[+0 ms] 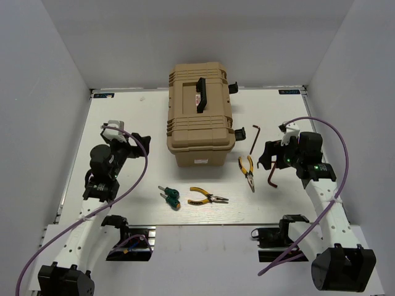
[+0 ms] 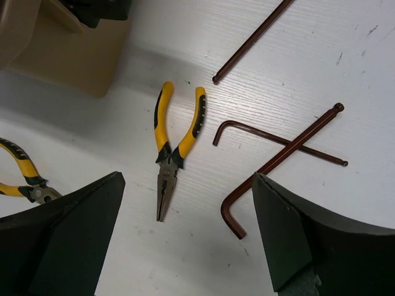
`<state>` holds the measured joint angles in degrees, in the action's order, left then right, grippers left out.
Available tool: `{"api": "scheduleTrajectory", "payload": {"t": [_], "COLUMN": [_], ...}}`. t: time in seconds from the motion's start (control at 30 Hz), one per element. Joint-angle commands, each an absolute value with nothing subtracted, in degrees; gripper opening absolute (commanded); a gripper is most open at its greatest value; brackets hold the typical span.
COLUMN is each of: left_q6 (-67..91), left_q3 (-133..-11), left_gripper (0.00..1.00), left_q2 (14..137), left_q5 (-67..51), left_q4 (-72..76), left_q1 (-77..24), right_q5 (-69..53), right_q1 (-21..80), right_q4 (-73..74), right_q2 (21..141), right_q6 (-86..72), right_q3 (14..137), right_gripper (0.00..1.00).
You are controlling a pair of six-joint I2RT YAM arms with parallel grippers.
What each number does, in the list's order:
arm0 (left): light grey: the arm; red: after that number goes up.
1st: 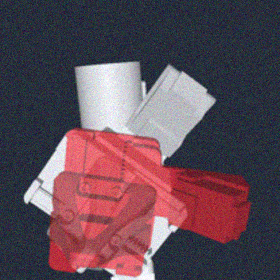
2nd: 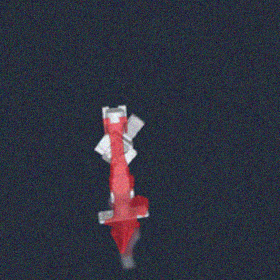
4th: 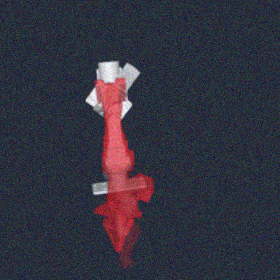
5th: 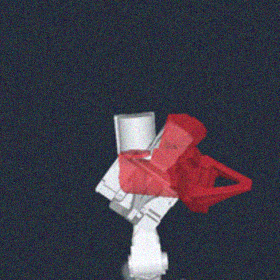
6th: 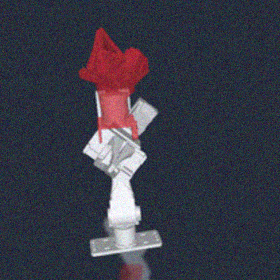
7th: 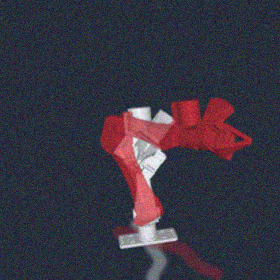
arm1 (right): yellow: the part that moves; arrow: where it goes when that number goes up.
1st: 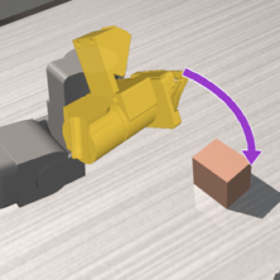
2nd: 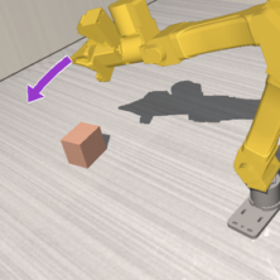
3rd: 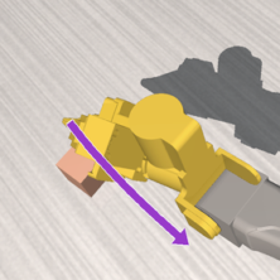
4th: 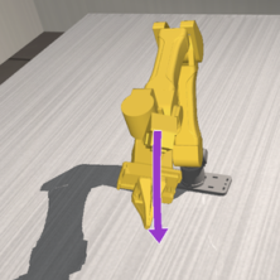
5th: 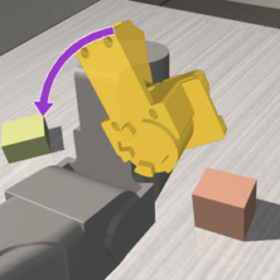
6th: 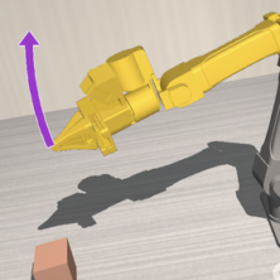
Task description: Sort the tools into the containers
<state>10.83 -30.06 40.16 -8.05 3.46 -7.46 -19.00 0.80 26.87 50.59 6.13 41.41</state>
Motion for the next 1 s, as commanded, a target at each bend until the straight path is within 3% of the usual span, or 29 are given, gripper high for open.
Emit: {"api": "scheduleTrajectory", "payload": {"t": [0.0,0.2,0.23,0.27,0.33,0.4,0.43,0.47,0.5,0.57,0.6,0.67,0.7,0.8,0.83,0.87,0.97], "left_q6": [11.6,12.7,12.7,12.7,13.3,13.3,13.3,13.3,13.3,13.3,13.3,13.3,13.3,13.3,13.3,12.7,12.1], "left_q3": [-32.0,-32.6,-32.6,-33.1,-33.1,-33.7,-33.7,-33.7,-33.7,-34.2,-34.2,-34.2,-34.2,-34.2,-34.8,-34.8,-35.3], "left_gripper": [1.00,1.00,1.00,1.00,0.97,0.76,0.61,0.19,0.00,0.00,0.00,0.00,0.22,0.71,0.75,0.78,0.80], "left_q2": [40.8,42.6,42.6,43.2,43.8,44.4,44.4,44.9,44.9,45.4,45.4,45.4,45.4,46.0,46.6,46.6,47.2], "left_q5": [-9.0,-9.1,-9.1,-9.6,-10.1,-11.4,-11.9,-12.6,-12.6,-13.3,-13.3,-13.3,-13.3,-13.9,-13.9,-13.9,-14.4], "left_q4": [3.5,3.5,2.9,2.9,2.4,2.4,2.4,2.4,2.4,2.4,2.4,2.4,2.4,1.8,1.8,1.2,0.7], "left_q1": [-7.6,-7.6,-7.6,-7.6,-7.6,-7.6,-7.6,-7.6,-7.6,-7.6,-7.6,-7.6,-7.6,-7.6,-7.6,-7.6,-7.6], "right_q5": [-19.3,-31.1,-31.3,-32.4,-33.0,-33.4,-33.4,-33.5,-32.0,-30.8,-28.8,-27.5,-27.6,-27.1,-25.8,-24.6,-15.9], "right_q1": [0.6,0.6,0.6,1.0,1.7,2.7,4.5,5.2,5.8,9.1,10.1,13.5,14.3,18.0,19.9,20.6,24.4], "right_q4": [24.5,23.8,22.7,22.5,25.6,29.3,31.2,31.8,32.3,32.2,32.5,33.7,35.1,36.3,36.5,37.0,34.6], "right_q2": [49.3,50.1,51.1,53.5,60.6,64.8,70.2,71.8,73.0,78.6,81.6,88.8,90.8,100.4,102.5,108.0,113.4], "right_q6": [6.8,14.9,14.3,12.6,12.0,10.8,10.2,9.9,8.6,7.8,5.6,4.2,0.7,-6.7,-7.9,-10.0,-11.1], "right_q3": [41.3,42.5,44.6,46.0,54.7,62.8,67.5,71.9,73.8,80.8,82.8,92.7,94.8,111.2,113.9,118.7,127.1], "right_gripper": [0.90,0.90,0.82,0.48,0.05,0.00,0.00,0.00,0.11,0.24,0.43,0.61,0.63,0.78,0.88,0.91,0.91]}}
